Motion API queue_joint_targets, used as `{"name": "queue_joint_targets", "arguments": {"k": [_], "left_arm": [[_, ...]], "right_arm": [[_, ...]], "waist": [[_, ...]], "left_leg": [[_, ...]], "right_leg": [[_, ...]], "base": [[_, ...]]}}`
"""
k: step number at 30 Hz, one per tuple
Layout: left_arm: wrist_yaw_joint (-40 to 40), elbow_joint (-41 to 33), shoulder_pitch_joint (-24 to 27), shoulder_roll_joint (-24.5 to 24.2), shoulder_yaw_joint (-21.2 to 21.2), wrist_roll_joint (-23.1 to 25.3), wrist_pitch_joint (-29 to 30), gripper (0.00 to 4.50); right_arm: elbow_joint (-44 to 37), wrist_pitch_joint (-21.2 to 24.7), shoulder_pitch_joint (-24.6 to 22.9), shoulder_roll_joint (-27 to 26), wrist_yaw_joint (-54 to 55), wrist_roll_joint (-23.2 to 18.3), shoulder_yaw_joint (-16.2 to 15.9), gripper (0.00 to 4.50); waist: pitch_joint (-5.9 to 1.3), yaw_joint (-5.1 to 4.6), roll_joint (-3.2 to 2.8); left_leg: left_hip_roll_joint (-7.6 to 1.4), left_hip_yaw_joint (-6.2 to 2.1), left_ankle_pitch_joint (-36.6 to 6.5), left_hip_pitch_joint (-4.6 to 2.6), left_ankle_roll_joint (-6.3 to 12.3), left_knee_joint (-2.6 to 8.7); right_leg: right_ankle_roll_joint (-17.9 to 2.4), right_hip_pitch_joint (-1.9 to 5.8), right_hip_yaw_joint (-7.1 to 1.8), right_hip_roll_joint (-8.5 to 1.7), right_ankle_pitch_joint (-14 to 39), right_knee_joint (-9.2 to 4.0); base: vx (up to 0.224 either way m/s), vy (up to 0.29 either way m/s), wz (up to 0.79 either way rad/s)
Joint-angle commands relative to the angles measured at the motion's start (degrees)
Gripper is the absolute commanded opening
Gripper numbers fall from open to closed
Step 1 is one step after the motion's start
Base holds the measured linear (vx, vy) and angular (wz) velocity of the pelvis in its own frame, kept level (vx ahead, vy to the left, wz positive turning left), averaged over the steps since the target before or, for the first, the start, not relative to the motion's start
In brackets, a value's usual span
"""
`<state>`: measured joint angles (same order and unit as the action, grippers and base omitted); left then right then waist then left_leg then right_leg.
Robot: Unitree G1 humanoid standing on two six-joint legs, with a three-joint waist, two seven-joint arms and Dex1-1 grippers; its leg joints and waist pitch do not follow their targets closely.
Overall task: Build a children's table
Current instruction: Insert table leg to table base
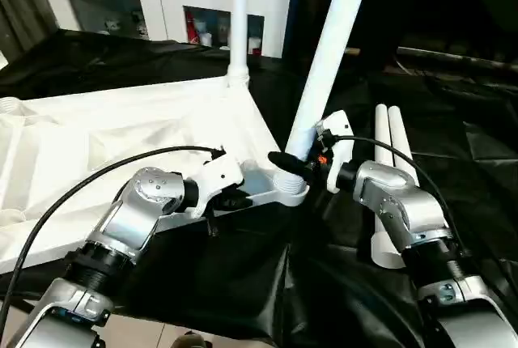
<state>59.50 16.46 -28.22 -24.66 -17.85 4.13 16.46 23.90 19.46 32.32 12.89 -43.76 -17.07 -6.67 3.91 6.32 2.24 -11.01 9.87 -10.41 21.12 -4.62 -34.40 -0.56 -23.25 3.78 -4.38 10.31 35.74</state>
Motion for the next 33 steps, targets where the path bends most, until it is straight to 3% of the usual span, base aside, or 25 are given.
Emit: {"name": "queue_joint_targets", "arguments": {"k": [1,5,6,10,21,26,31,33], "left_arm": [[1.2,-1.8,0.8,-0.6,-1.2,-0.4,0.2,0.0],[2.1,-2.4,1.0,-1.1,-1.4,-0.7,0.6,0.0],[2.2,-2.4,1.0,-1.3,-1.4,-0.7,0.6,0.0],[2.2,-2.3,1.0,-1.7,-1.3,-0.7,0.5,0.0],[3.0,-2.4,1.6,-3.5,-1.4,-0.4,0.2,0.0],[4.6,-2.9,1.6,-4.4,-1.6,-1.1,-0.7,0.0],[5.1,-2.2,0.8,-4.8,-1.7,-1.1,-1.6,0.0],[5.3,-2.3,0.8,-4.9,-1.7,-1.4,-1.6,0.0]], "right_arm": [[2.3,-0.5,1.1,0.3,0.1,1.5,0.4,1.91],[4.5,-0.8,1.9,1.0,-1.1,2.0,0.0,1.91],[4.0,0.0,1.7,1.6,-2.2,2.0,-0.5,1.91],[3.4,1.0,1.2,2.2,-3.5,1.6,-0.8,1.91],[0.9,4.2,0.3,2.7,-6.9,0.0,-0.7,1.91],[0.1,5.1,0.4,2.6,-7.3,-0.1,-0.9,1.91],[3.2,3.4,1.1,1.7,-5.8,1.0,0.1,1.91],[4.0,3.3,1.0,1.2,-5.1,0.6,0.8,1.91]], "waist": [[-4.21,0.04,0.03],[-4.17,0.02,0.0],[-4.19,-0.02,0.28],[-4.19,0.07,0.11],[-4.31,0.1,0.42],[-4.31,0.09,0.33],[-4.35,0.07,-0.15],[-4.29,-0.06,-0.02]], "left_leg": [[-2.11,-0.44,-9.8,-0.53,0.17,4.52],[-2.12,-0.4,-9.9,-0.62,0.16,4.49],[-2.13,-0.38,-9.9,-0.6,0.28,4.49],[-2.17,-0.45,-10.3,-0.68,0.32,4.56],[-2.21,-0.58,-11.7,-0.75,-0.18,4.65],[-2.22,-0.56,-11.7,-0.78,-0.43,4.7],[-2.21,-0.62,-12.2,-0.8,-1.05,4.73],[-2.17,-0.61,-12.7,-0.76,-1.19,4.77]], "right_leg": [[-11.3,2.87,-2.83,-4.23,12.1,-3.98],[-11.4,2.77,-2.86,-4.21,12.8,-4.03],[-11.4,2.83,-2.85,-4.16,12.7,-4.04],[-11.1,2.75,-2.81,-4.12,12.7,-4.01],[-10.9,2.73,-2.78,-4.16,13.8,-4.09],[-11.0,2.65,-2.79,-4.15,13.6,-4.11],[-11.4,2.69,-2.8,-4.16,12.7,-4.01],[-11.4,2.71,-2.79,-4.1,13.0,-4.07]], "base": [[0.0,0.0,0.0],[0.0,0.0,0.0],[0.0,0.0,0.0],[0.0,0.0,0.0],[0.0,0.0,0.0],[0.0,0.0,0.0],[0.0,0.0,0.0],[0.0,0.0,0.0]]}}
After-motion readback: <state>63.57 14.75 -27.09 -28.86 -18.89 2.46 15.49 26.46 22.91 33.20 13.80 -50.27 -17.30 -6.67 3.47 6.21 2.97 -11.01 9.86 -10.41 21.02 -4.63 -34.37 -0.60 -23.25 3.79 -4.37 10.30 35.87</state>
